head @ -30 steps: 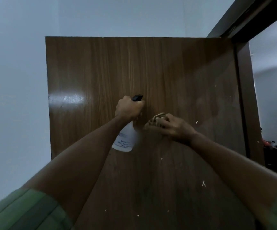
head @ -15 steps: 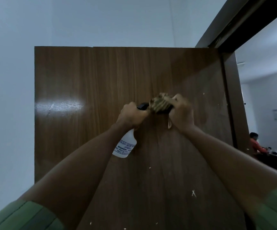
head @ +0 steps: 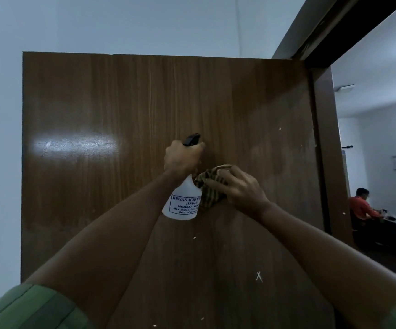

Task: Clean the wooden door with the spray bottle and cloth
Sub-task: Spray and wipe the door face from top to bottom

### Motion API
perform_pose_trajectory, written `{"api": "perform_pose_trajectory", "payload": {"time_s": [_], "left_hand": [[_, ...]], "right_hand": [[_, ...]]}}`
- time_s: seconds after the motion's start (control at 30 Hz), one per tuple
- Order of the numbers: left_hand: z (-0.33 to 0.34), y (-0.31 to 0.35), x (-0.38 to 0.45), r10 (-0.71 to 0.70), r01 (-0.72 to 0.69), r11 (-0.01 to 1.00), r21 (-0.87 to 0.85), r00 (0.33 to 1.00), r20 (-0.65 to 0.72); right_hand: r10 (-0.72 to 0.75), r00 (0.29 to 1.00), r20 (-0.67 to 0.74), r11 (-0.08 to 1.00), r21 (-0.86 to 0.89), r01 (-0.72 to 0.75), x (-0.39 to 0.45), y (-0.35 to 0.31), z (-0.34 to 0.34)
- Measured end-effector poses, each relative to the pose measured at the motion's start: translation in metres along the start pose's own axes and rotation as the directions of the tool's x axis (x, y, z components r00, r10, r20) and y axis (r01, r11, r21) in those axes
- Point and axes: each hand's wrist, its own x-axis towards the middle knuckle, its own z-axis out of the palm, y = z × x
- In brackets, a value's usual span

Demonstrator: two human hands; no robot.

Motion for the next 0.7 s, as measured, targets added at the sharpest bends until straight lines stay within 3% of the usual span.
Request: {"api": "perform_pose_trajectory", "payload": {"time_s": [0.07,0.1,0.13,0.2,0.23,0.27,0.33,0.4,0.47,0.5,0.53,0.57,0.63,0.67,0.7], "left_hand": [[0.009,0.003,0.005,0.011,-0.011,1.000,0.006,1.000,0.015],[0.013,0.004,0.006,0.023,-0.023,1.000,0.007,0.999,0.032],[0.017,0.005,0.007,0.035,-0.036,0.999,0.003,0.998,0.054],[0.026,0.008,0.007,0.063,-0.062,0.998,-0.018,0.994,0.092],[0.029,0.010,0.005,0.070,-0.068,0.997,-0.026,0.993,0.096],[0.034,0.012,0.004,0.063,-0.060,0.998,-0.036,0.994,0.091],[0.042,0.017,0.002,0.023,-0.020,0.999,-0.048,0.998,0.062],[0.050,0.021,0.000,-0.014,0.017,0.999,-0.034,0.998,0.063],[0.060,0.024,0.001,-0.001,0.003,1.000,-0.021,0.995,0.097],[0.065,0.026,0.001,0.011,-0.009,1.000,-0.013,0.994,0.104],[0.070,0.028,0.002,0.014,-0.014,1.000,-0.006,0.994,0.104],[0.074,0.030,0.004,0.023,-0.022,1.000,-0.007,0.994,0.104],[0.082,0.034,0.009,0.037,-0.032,0.999,-0.036,0.990,0.137],[0.086,0.039,0.010,0.036,-0.029,0.998,-0.051,0.990,0.140],[0.089,0.043,0.010,0.029,-0.021,0.998,-0.064,0.992,0.125]], "right_hand": [[-0.111,0.994,0.018,0.993,-0.047,0.112,0.007,0.029,-0.002],[-0.041,0.999,0.012,0.996,-0.075,0.041,0.017,0.044,-0.005],[0.129,0.992,-0.014,0.988,-0.088,-0.130,0.027,0.056,-0.010],[0.523,0.848,-0.080,0.850,-0.025,-0.526,0.044,0.070,-0.017],[0.608,0.788,-0.102,0.792,0.014,-0.610,0.046,0.066,-0.018],[0.612,0.782,-0.114,0.789,0.035,-0.613,0.042,0.059,-0.016],[0.439,0.891,-0.113,0.898,0.017,-0.440,0.015,0.041,-0.009],[0.136,0.985,-0.102,0.990,-0.008,-0.137,-0.021,0.033,-0.007],[-0.067,0.996,-0.067,0.997,-0.042,0.064,-0.035,0.050,-0.012],[-0.086,0.994,-0.066,0.994,-0.067,0.081,-0.031,0.064,-0.016],[0.003,0.998,-0.070,0.997,-0.075,-0.008,-0.025,0.078,-0.020],[0.191,0.977,-0.097,0.978,-0.066,-0.197,-0.015,0.090,-0.024],[0.607,0.784,-0.133,0.793,0.027,-0.609,-0.001,0.098,-0.027],[0.672,0.725,-0.152,0.738,0.053,-0.673,-0.001,0.092,-0.024],[0.644,0.748,-0.159,0.762,0.045,-0.646,-0.008,0.083,-0.021]]}}
